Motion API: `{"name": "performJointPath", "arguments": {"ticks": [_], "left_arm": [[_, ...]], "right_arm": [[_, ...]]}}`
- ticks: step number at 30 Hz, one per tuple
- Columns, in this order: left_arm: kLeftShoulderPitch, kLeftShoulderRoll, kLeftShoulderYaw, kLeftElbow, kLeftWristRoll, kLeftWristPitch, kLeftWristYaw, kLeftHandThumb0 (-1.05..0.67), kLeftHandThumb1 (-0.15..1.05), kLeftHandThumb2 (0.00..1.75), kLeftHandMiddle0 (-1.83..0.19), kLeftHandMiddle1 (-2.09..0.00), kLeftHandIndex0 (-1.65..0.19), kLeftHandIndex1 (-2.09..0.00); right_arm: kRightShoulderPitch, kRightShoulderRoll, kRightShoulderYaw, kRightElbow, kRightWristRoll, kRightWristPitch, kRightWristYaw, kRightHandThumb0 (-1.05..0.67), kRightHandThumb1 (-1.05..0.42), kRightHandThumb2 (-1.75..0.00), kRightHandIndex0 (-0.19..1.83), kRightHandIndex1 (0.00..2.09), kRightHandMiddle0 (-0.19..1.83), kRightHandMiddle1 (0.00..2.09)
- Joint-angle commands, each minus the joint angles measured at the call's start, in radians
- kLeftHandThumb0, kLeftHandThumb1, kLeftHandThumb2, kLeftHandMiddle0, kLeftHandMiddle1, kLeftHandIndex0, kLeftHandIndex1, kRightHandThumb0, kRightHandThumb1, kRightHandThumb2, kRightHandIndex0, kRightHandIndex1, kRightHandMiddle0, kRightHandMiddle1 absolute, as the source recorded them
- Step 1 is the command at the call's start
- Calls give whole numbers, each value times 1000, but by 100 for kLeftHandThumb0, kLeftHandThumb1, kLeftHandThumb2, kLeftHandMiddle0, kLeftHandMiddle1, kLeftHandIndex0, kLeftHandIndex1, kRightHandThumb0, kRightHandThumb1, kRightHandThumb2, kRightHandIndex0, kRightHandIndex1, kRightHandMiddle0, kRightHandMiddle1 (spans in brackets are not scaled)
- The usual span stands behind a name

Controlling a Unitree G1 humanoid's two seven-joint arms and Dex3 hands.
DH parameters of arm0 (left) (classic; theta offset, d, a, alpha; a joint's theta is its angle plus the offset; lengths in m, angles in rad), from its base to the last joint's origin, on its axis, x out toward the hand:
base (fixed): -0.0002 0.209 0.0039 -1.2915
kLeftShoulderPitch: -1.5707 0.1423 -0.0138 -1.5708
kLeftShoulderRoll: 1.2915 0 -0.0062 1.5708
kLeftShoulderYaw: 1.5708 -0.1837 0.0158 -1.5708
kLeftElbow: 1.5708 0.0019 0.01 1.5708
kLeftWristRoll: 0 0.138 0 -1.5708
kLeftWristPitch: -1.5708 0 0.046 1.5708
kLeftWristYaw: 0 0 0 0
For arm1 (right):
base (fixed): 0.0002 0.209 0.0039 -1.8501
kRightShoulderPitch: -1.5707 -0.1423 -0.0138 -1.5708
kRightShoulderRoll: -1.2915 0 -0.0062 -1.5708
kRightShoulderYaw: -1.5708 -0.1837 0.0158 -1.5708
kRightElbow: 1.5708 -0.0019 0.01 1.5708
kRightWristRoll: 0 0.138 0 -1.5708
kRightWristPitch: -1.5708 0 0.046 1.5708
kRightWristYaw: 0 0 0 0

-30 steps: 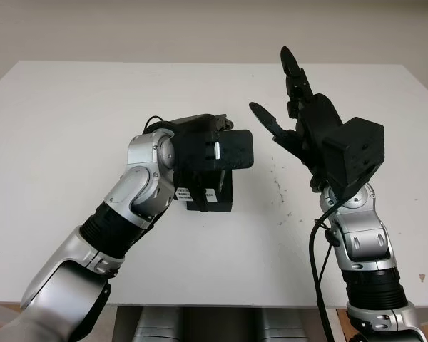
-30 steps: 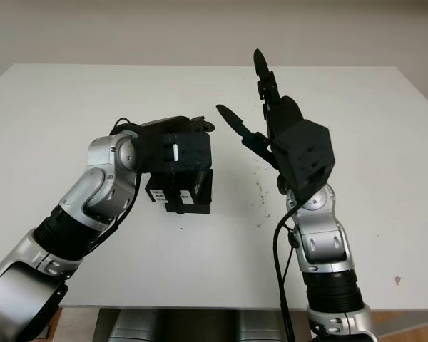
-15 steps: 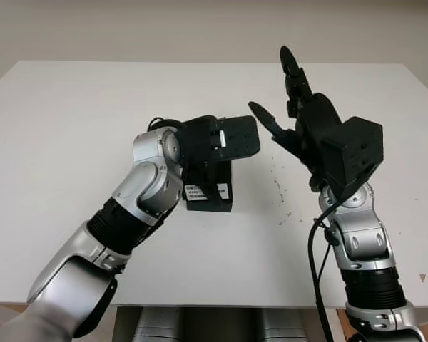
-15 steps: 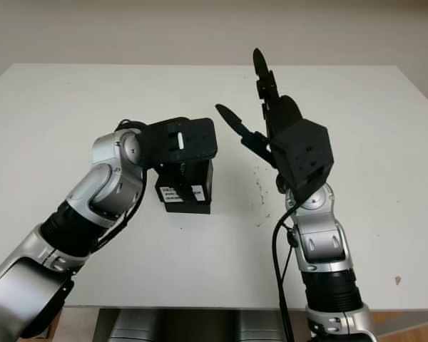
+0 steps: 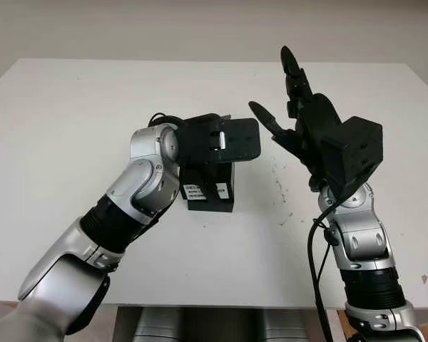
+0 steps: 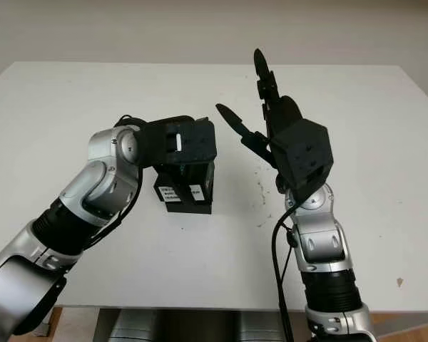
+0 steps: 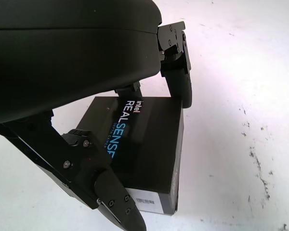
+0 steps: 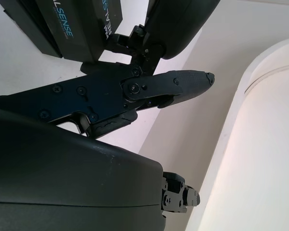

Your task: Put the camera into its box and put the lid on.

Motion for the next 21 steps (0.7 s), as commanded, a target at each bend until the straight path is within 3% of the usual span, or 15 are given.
{"name": "performJointPath", "arguments": {"ticks": [1,4,6,9,10,11,14,15,16,17,19,21], "left_arm": [[-11,2,-21,-27,-14,-20,-31,-32,105,9,-37,-175,7,-198],[-6,31,-46,-29,0,-71,-44,-35,105,10,-49,-182,6,-200],[-4,46,-67,-22,13,-99,-54,-41,105,13,-54,-179,-9,-205],[-6,43,-76,-15,24,-96,-74,-44,105,15,-51,-191,-24,-209],[-7,39,-79,-10,28,-90,-78,-46,105,16,-46,-195,-22,-209],[-7,35,-80,-6,31,-86,-81,-48,105,20,-19,-190,-11,-207],[-8,11,-76,6,39,-34,-83,-52,105,26,7,-178,4,-197],[-8,3,-73,8,41,-11,-82,-53,105,28,14,-149,13,-132],[-14,-9,-72,14,42,21,-87,-53,105,29,17,-139,16,-104],[-18,-15,-73,17,42,44,-92,-55,105,31,18,-112,18,-53],[-25,-33,-70,22,40,95,-88,-56,105,33,19,-76,19,-15],[-28,-43,-64,21,29,129,-87,-56,105,34,19,-48,19,-3]], "right_arm": [[-9,3,-2,-4,0,-6,-2,-68,-105,-21,-16,5,-8,7],[-10,1,-3,-4,-2,-3,-1,-68,-105,-22,-16,6,-8,7],[-11,4,-5,-5,3,-4,-1,-67,-105,-22,-16,6,-8,7],[-12,3,-4,-5,3,-2,0,-67,-105,-22,-16,5,-8,6],[-12,3,-3,-5,1,-1,-1,-67,-105,-22,-16,6,-8,6],[-12,2,-3,-5,0,-1,-2,-67,-105,-22,-16,6,-8,7],[-12,4,-2,-8,-1,3,-4,-66,-105,-22,-15,6,-7,7],[-12,4,-2,-9,-2,3,-4,-66,-105,-22,-15,6,-8,7],[-11,3,-1,-8,-3,0,-3,-66,-105,-22,-15,6,-8,6],[-10,3,-1,-8,-3,-3,-3,-66,-105,-22,-15,6,-8,7],[-9,3,-1,-9,-2,-3,-2,-66,-105,-22,-15,6,-8,6],[-9,4,-1,-14,-4,6,-4,-66,-105,-22,-16,6,-8,6]]}}
